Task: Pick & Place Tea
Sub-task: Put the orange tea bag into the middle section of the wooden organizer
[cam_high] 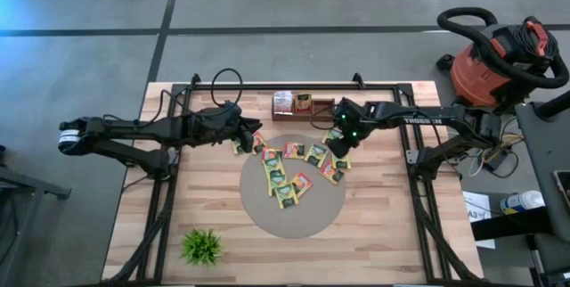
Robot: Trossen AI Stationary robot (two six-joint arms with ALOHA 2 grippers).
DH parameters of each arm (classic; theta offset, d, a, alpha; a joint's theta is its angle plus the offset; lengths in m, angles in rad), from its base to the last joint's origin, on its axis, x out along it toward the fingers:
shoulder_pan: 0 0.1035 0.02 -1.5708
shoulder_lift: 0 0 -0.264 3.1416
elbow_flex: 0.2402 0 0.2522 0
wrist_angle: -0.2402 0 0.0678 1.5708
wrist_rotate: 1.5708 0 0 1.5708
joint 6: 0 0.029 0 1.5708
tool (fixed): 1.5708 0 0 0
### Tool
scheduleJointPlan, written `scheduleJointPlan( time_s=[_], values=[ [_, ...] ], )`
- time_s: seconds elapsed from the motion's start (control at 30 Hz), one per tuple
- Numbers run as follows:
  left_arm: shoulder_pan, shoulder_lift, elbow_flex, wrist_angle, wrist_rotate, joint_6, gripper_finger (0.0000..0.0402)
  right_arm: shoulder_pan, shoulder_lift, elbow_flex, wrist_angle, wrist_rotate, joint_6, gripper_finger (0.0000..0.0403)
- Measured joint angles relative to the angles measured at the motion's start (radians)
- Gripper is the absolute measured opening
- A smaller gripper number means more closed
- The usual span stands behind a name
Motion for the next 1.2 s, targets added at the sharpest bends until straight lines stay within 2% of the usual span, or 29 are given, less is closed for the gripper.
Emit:
scheduleJointPlan(
  time_s=[0.2,0.3,0.47,0.63,0.8,0.93,1.2],
  values=[
    [0.0,0.0,0.0,0.0,0.0,-0.025,0.0078,0.0,0.0,0.0,0.0,0.0,-0.066,0.0121],
    [0.0,0.001,0.0,0.0,-0.008,-0.129,0.0078,0.0,0.0,0.0,-0.002,0.0,-0.145,0.0121],
    [0.0,0.03,0.0,0.001,-0.08,-0.336,0.0078,0.0,0.0,0.0,-0.003,0.0,-0.3,0.0121],
    [0.0,0.076,0.0,0.001,-0.104,-0.523,0.0078,0.0,0.0,-0.001,0.045,0.002,-0.384,0.0121],
    [-0.001,0.104,0.0,0.004,-0.105,-0.668,0.0078,0.001,0.0,-0.001,0.152,0.002,-0.381,0.0121],
    [-0.014,0.108,0.0,0.018,-0.101,-0.76,0.0078,0.021,-0.002,-0.001,0.166,-0.004,-0.368,0.0121],
    [-0.097,0.109,0.0,0.05,-0.097,-0.793,0.0078,0.09,-0.005,-0.002,0.135,-0.01,-0.379,0.0121]
  ],
)
